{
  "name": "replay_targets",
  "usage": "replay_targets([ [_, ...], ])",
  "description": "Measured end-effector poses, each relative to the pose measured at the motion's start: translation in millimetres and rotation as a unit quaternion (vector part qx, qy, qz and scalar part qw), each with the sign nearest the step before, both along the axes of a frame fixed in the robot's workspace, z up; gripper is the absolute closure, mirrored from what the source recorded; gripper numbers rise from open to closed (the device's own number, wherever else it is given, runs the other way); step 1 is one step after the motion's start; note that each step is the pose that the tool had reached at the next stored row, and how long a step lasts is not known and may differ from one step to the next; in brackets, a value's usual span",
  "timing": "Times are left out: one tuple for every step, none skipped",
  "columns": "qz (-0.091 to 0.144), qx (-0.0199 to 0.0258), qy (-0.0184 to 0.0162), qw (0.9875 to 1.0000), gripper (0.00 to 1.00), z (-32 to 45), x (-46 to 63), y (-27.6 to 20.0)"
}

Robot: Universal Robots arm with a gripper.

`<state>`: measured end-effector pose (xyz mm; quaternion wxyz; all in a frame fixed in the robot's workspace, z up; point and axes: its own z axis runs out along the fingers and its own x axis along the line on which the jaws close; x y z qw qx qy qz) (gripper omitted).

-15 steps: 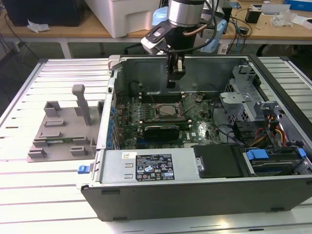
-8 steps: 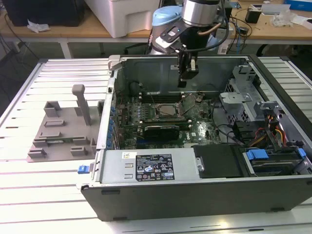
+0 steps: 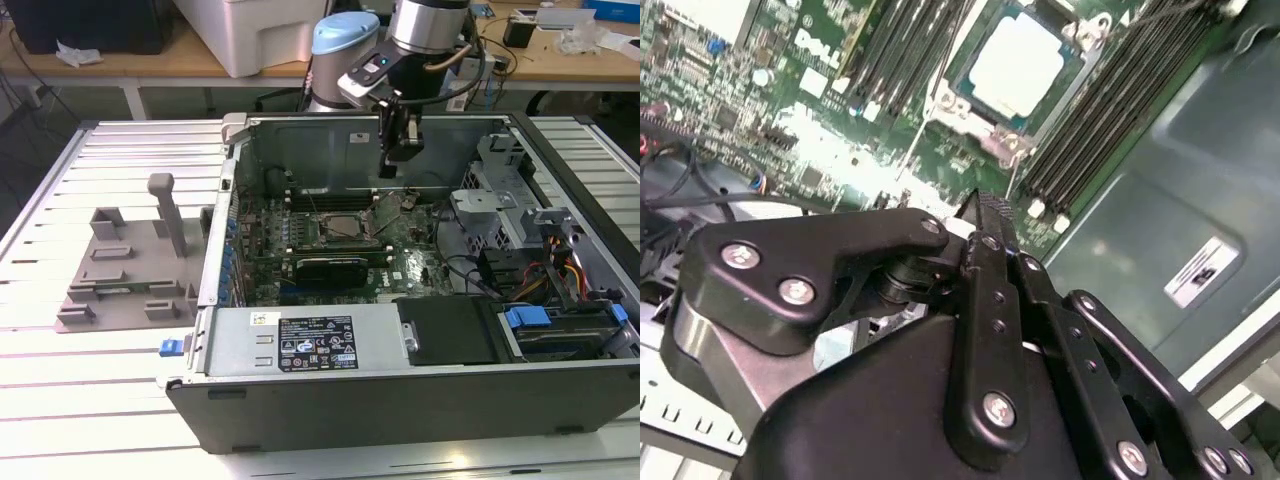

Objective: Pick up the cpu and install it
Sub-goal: 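Close the cpu cover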

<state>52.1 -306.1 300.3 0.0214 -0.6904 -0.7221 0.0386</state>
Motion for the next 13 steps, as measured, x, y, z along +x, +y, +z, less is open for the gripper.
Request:
replay_targets([
  [0.0, -0.0005, 0.0001, 1.0, 0.89, 0.0, 6.3, 0.5],
  [0.0, -0.0009, 0.0001, 1.0, 0.89, 0.0, 9.2, 0.7],
  [0.0, -0.0012, 0.0002, 1.0, 0.89, 0.1, 11.7, 0.9],
  [0.0, -0.0012, 0.0002, 1.0, 0.89, 0.1, 13.8, 0.9],
  [0.0, -0.0012, 0.0002, 1.0, 0.89, 0.0, 17.4, 1.1],
  [0.0, -0.002, 0.0002, 1.0, 0.89, 0.0, 20.4, 1.3],
  [0.0, -0.0022, 0.0003, 1.0, 0.89, 0.0, 22.5, 1.6],
  [0.0, -0.0023, 0.0003, 1.0, 0.89, 0.0, 24.1, 1.9],
  [0.0, -0.0022, 0.0003, 1.0, 0.89, 0.0, 25.4, 2.2],
  [0.0, -0.0023, 0.0004, 1.0, 0.89, 0.0, 28.4, 2.9],
  [0.0, -0.0022, 0.0005, 1.0, 0.89, 0.0, 30.6, 3.3],
  [0.0, -0.0022, 0.0006, 1.0, 0.89, 0.0, 33.3, 3.8],
  [0.0, -0.0023, 0.0007, 1.0, 0.89, 0.1, 35.3, 4.2],
])
